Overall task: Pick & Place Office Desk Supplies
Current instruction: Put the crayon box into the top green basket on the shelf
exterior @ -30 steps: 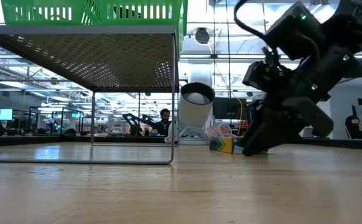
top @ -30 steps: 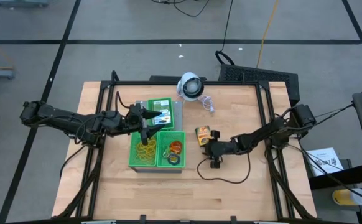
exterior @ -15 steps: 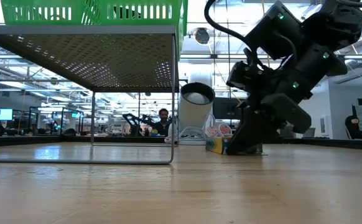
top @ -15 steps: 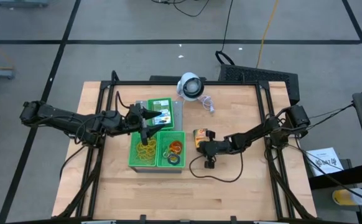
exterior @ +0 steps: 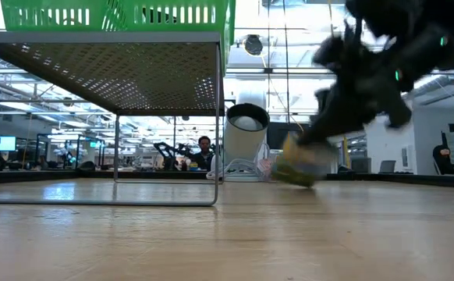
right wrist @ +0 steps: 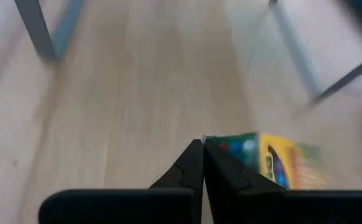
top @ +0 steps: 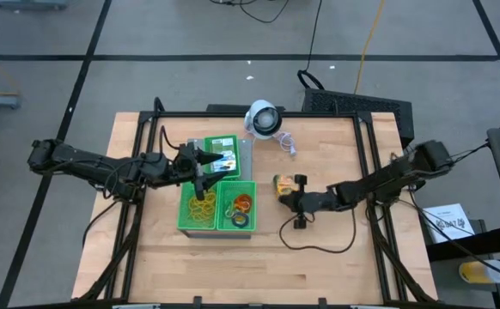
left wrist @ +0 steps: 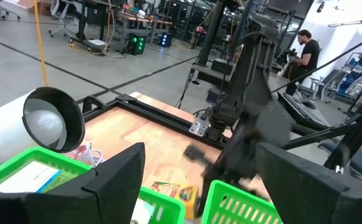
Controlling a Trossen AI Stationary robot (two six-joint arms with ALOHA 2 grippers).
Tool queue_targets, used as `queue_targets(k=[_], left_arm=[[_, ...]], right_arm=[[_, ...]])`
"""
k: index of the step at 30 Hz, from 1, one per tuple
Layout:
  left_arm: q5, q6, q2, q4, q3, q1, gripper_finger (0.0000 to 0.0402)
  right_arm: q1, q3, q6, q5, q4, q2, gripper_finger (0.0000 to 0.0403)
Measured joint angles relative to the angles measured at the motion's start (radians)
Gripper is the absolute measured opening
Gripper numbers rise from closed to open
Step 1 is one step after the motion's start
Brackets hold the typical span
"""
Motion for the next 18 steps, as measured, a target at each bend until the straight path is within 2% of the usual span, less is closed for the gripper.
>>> queue_targets(k=[4, 8, 18], left_arm=[[0.0, -0.002, 0.0, 0.0, 0.0, 0.0, 0.031], [-0.001, -0.001, 0.0, 0.0, 0.0, 0.0, 0.031], [-0.001, 0.018, 0.0, 0.006, 0.0, 0.0, 0.031]], right_arm=[[0.017, 0.003, -0.056, 0.073, 0.012, -0.104, 0.0], [0.016, 0.003, -0.102, 0.086, 0.053, -0.178, 0.0], [0.015, 0.003, -0.264, 0.211, 0.181, -0.259, 0.0]])
